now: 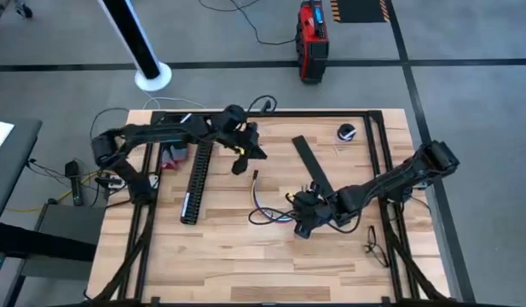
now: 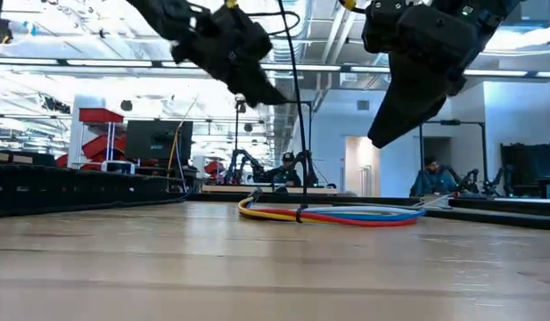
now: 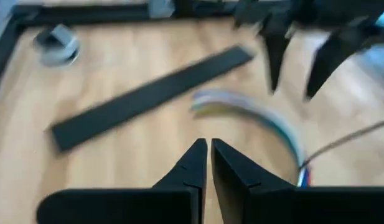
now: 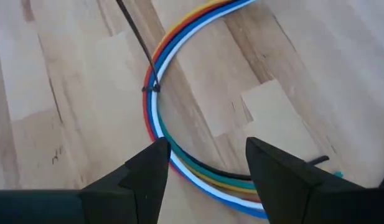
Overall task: Ziptie cables
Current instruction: Put the zip tied cable into the black cable duct
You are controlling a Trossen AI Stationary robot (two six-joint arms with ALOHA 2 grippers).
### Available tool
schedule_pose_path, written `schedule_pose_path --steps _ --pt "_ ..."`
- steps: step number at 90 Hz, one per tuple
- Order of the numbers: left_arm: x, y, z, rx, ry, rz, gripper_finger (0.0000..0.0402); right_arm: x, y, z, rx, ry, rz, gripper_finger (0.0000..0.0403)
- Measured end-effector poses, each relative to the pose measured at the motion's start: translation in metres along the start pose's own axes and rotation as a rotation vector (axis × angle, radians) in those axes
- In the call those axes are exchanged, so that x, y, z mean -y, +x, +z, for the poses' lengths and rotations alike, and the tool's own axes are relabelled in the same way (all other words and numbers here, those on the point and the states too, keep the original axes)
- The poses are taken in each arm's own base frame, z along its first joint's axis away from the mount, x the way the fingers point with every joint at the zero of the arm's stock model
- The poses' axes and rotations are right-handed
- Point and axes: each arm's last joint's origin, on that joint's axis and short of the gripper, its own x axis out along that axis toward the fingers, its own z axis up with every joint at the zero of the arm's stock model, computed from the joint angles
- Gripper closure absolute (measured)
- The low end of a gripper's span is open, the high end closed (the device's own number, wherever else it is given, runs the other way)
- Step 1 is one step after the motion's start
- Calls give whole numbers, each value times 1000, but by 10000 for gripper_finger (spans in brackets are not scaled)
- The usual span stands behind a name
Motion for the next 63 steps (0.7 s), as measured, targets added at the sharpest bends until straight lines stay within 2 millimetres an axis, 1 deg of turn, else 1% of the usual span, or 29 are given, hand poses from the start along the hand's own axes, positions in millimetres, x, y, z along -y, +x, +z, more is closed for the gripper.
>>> schedule_pose_path --steps 23,33,41,51,57,63 --pt "30 -23 -22 -427 -146 203 385 1 0 0 2 -37 -9 194" --pt "39 -28 -30 -567 -208 281 385 2 1 1 2 -68 -15 194" --pt "47 -31 -35 -649 -235 293 385 3 2 2 2 -92 -18 194" --pt "58 -33 -38 -740 -180 278 385 5 2 3 0 -135 -21 194" --pt "64 -35 -41 -818 -80 274 385 5 2 3 -3 -161 -23 194" --pt "70 -37 -42 -880 32 229 380 5 3 3 -4 -183 -24 194"
